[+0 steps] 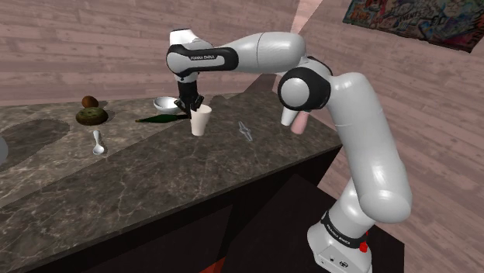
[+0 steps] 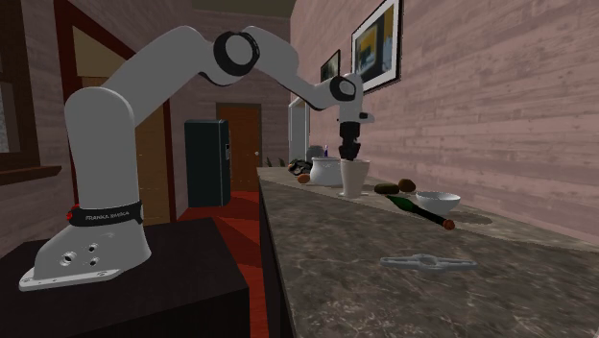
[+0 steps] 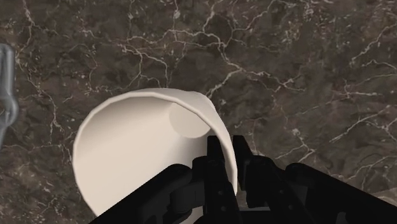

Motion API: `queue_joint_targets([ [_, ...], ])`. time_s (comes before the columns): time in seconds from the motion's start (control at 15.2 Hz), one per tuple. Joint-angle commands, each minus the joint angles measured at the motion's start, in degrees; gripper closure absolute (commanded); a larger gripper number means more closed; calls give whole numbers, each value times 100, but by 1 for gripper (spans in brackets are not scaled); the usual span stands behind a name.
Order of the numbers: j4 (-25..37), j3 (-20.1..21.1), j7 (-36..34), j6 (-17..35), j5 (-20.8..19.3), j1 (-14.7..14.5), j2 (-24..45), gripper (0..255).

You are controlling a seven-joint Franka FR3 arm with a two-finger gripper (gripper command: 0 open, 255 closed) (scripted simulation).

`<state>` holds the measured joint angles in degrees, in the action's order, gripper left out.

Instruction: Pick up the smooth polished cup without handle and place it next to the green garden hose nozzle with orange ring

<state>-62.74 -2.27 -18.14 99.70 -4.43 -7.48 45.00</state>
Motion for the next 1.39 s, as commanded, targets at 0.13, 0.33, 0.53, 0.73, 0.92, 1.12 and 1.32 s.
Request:
queue_joint_targets([
  [0.13,-222,0,-18,276,-3,5,50,255],
  [0.33,-332,1,-34,457,-5,6,122,255],
  [0.53,-418,2,-48,628,-7,8,207,255],
  [0.73,-490,2,-63,793,-8,9,301,255],
  [0.92,-529,3,-72,898,-9,10,367,255],
  [1.12,-527,3,-72,898,-9,10,368,255],
  [1.32,-527,3,-72,898,-9,10,368,255],
])
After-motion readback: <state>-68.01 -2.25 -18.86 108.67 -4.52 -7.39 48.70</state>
